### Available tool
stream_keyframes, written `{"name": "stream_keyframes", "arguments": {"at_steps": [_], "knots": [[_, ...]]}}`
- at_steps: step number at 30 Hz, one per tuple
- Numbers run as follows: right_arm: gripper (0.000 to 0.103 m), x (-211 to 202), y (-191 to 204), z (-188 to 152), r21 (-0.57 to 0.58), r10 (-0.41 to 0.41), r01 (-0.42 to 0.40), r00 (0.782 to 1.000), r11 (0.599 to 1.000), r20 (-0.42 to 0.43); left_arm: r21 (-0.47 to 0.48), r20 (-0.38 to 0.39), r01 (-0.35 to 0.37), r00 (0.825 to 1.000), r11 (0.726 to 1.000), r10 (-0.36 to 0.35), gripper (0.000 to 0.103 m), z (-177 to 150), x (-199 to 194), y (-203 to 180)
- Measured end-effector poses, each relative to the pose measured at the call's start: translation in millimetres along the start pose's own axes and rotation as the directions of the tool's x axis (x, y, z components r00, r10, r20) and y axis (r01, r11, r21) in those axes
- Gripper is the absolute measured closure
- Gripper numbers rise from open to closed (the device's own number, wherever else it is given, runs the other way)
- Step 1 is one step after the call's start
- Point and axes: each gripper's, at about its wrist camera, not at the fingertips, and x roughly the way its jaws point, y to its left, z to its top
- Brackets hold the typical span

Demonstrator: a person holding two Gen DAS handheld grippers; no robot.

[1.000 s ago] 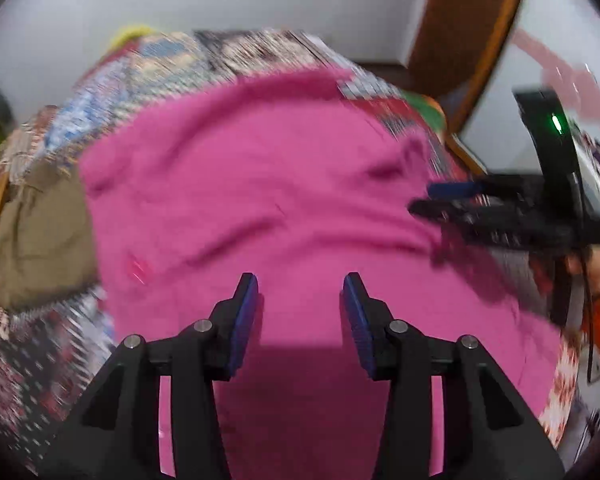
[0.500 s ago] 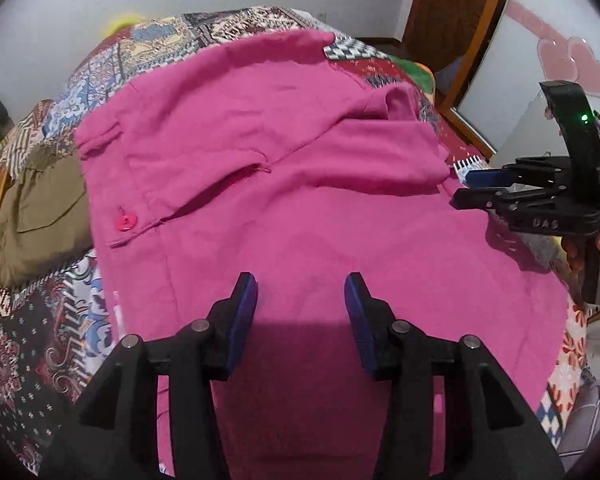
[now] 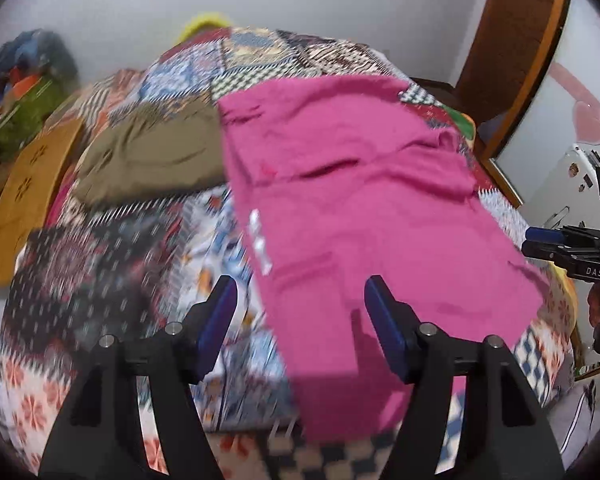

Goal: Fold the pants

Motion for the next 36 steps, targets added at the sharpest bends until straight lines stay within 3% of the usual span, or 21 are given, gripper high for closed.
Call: {"name": "stream_keyframes", "arguments": {"at_steps": [5, 11, 18, 26, 32, 36], "knots": [[0.06, 2.4, 7.5, -21.9, 0.025, 0.003, -0.002, 0.999, 1.0, -0.04, -0.07, -0.016, 0.045, 0.999, 0.996, -0.047, 0.037, -33.6, -15.6, 15.1], [0.06, 2.6, 7.4, -35.6, 0.066, -0.014, 0.017, 0.999, 0.998, -0.047, -0.09, -0.038, 0.091, 0.995, 0.992, -0.094, 0.038, -50.1, -14.8, 10.6], [0.06, 2.7, 6.5, -35.6, 0.081, -0.035, 0.038, 0.999, 0.996, -0.038, -0.079, -0.059, 0.143, 0.987, 0.986, -0.148, 0.064, -47.2, -3.2, -2.7], [0.06, 4.8, 4.7, -37.7, 0.081, -0.015, 0.018, 0.999, 0.997, -0.033, -0.088, -0.061, 0.146, 0.987, 0.985, -0.151, 0.075, -48.5, -5.8, -1.1], [0.067, 0.1, 8.9, -39.4, 0.043, -0.01, 0.011, 1.0, 0.999, -0.023, -0.105, -0.08, 0.15, 0.984, 0.983, -0.159, 0.076, -53.6, -3.7, 2.9], [0.067, 4.8, -0.6, -35.0, 0.102, 0.01, -0.008, 1.0, 0.995, -0.022, -0.131, -0.084, 0.174, 0.979, 0.976, -0.186, 0.076, -50.2, 0.3, 5.3]]}}
